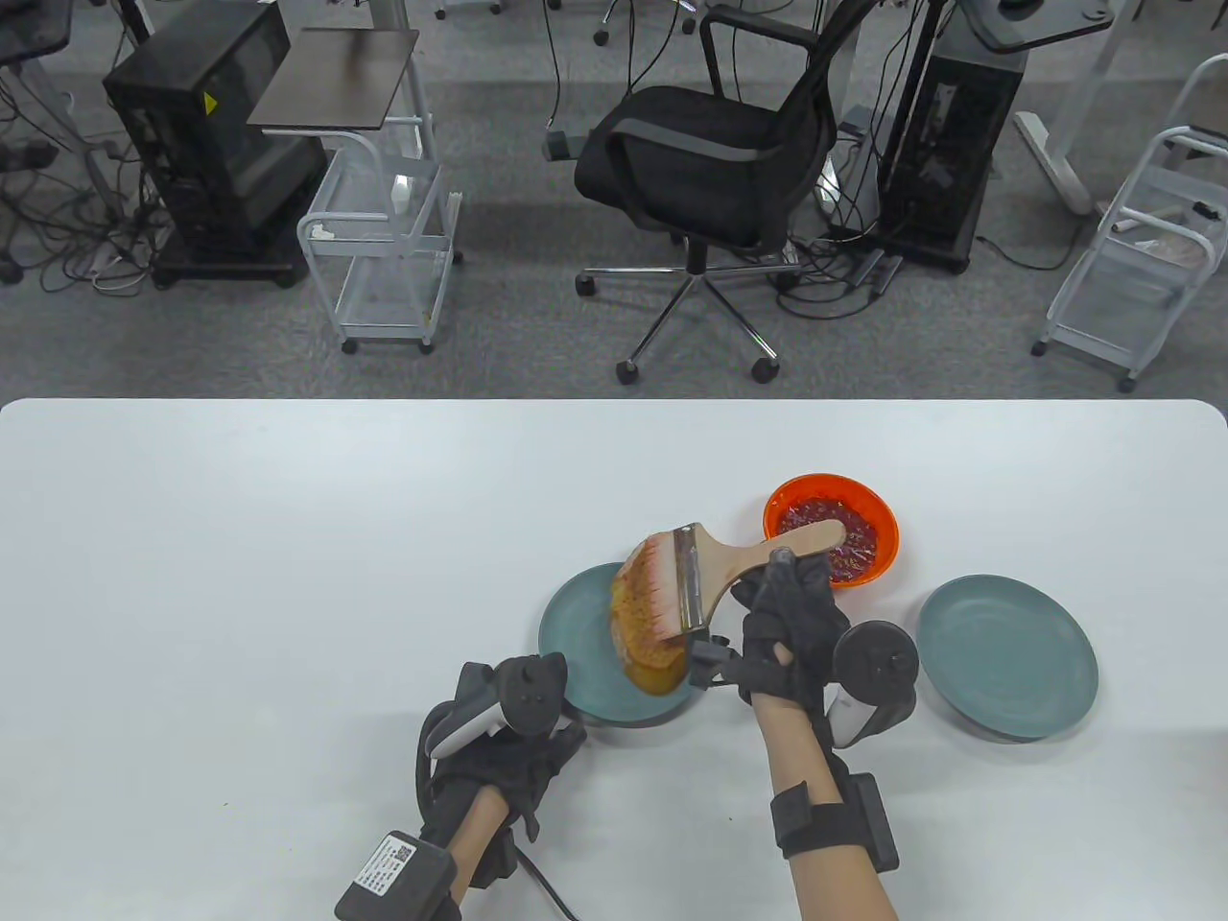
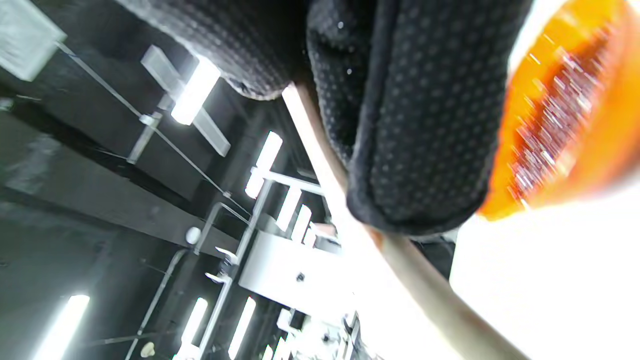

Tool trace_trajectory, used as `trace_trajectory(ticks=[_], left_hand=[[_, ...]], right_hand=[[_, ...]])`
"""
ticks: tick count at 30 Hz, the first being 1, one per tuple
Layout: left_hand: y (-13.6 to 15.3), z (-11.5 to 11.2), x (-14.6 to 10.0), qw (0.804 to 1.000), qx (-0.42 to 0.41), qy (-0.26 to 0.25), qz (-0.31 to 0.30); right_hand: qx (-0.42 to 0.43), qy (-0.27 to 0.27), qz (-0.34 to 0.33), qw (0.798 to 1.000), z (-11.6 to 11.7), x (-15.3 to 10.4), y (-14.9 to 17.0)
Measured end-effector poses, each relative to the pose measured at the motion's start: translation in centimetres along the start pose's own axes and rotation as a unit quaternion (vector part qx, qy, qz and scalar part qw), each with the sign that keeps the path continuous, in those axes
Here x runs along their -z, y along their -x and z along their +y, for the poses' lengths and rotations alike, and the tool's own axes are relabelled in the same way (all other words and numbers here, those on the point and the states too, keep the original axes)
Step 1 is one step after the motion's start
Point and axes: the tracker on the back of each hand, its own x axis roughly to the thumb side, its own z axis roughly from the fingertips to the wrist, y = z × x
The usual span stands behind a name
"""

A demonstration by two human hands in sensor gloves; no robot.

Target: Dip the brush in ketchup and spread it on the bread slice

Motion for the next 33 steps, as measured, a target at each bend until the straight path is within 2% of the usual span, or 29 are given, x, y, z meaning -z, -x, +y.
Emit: trace_trajectory(ticks=[2, 4, 8, 11, 16, 19, 21, 25, 27, 29, 31, 33], left_hand=[[0.0, 0.0, 0.0, 1.0, 0.0, 0.0, 0.0], [0.0, 0.0, 0.0, 1.0, -0.001, 0.0, -0.001], [0.0, 0.0, 0.0, 1.0, -0.001, 0.0, -0.001], [0.0, 0.0, 0.0, 1.0, 0.002, 0.001, 0.0], [0.0, 0.0, 0.0, 1.0, 0.002, 0.0, 0.001], [0.0, 0.0, 0.0, 1.0, 0.001, -0.001, 0.0], [0.0, 0.0, 0.0, 1.0, 0.001, -0.001, 0.0], [0.1, 0.0, 0.0, 1.0, -0.001, -0.001, -0.001], [0.0, 0.0, 0.0, 1.0, 0.003, 0.0, 0.001], [0.0, 0.0, 0.0, 1.0, 0.005, -0.001, 0.002], [0.0, 0.0, 0.0, 1.0, 0.005, 0.0, 0.003], [0.0, 0.0, 0.0, 1.0, -0.001, 0.0, 0.004]], right_hand=[[-0.024, -0.016, -0.008, 1.0, 0.7, -0.3, 0.1], [-0.044, -0.006, -0.032, 0.998, 0.6, -0.2, -0.1], [-0.071, 0.05, -0.091, 0.992, -1.7, 0.7, -1.1], [-0.055, 0.055, -0.089, 0.993, -2.7, 1.0, -1.5], [-0.003, -0.014, -0.034, 0.999, -0.8, 0.2, -0.9], [-0.004, -0.042, -0.029, 0.999, 0.4, -0.5, -0.7], [-0.027, -0.036, -0.053, 0.998, 0.2, -0.3, -1.1], [-0.082, 0.02, -0.111, 0.99, -2.5, 1.1, -2.2], [-0.068, 0.043, -0.1, 0.992, -3.9, 1.6, -2.3], [-0.025, 0.037, -0.067, 0.997, -4.3, 1.8, -2.0], [0.008, 0.015, -0.037, 0.999, -3.5, 1.5, -1.5], [0.006, -0.017, -0.027, 0.999, -2.2, 0.9, -1.2]])
